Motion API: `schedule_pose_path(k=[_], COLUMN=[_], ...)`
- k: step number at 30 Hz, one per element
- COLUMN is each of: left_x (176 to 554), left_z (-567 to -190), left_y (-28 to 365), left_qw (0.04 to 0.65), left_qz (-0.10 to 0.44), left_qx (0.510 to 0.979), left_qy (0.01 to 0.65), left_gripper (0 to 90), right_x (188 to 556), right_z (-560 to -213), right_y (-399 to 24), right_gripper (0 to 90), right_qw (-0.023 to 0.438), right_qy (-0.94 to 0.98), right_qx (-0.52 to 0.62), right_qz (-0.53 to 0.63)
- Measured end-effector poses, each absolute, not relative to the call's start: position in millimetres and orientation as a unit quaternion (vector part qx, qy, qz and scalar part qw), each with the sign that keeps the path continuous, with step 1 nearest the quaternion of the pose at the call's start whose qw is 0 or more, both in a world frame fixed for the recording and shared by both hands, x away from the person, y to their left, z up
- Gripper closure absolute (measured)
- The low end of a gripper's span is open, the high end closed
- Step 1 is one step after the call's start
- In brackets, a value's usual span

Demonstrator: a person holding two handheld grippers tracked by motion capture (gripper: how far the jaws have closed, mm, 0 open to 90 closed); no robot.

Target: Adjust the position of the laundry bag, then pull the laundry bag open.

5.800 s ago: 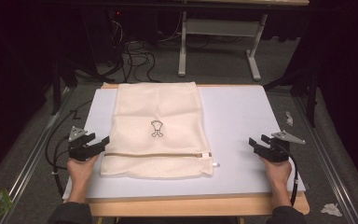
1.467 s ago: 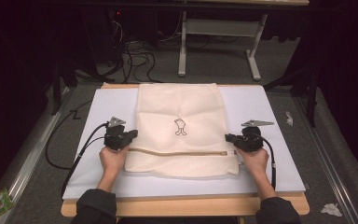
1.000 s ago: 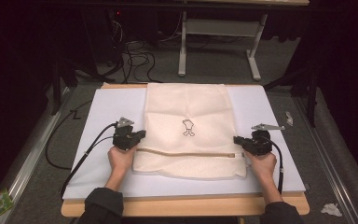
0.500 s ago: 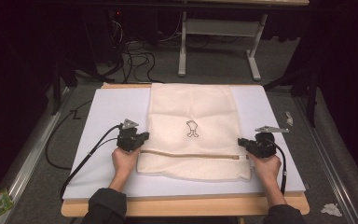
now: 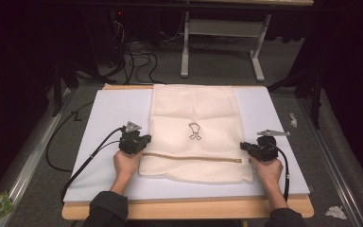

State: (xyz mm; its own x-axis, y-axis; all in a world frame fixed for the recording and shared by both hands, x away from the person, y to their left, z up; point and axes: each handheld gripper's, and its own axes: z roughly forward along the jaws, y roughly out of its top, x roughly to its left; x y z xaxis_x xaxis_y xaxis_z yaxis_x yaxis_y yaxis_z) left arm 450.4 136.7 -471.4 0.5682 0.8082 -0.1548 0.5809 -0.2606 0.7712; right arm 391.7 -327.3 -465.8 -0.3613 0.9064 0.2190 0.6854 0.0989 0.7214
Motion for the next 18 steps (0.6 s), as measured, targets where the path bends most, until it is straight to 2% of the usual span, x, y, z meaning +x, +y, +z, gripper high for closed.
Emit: schedule_pose_path(k=[12,18], left_x=[446,439], left_z=[-467,-466], left_y=[139,139], left_qw=[0.421,0.423], left_qz=[0.147,0.154], left_qx=[0.780,0.783], left_qy=[0.439,0.428], left_gripper=[80.1,76.3], right_x=[391,390], right_z=[-467,-467], right_y=[-327,-325], right_gripper=[81.3,74.3], right_qw=[0.145,0.155], right_qy=[0.724,0.732], right_qx=[0.549,0.539], right_qz=[0.391,0.388])
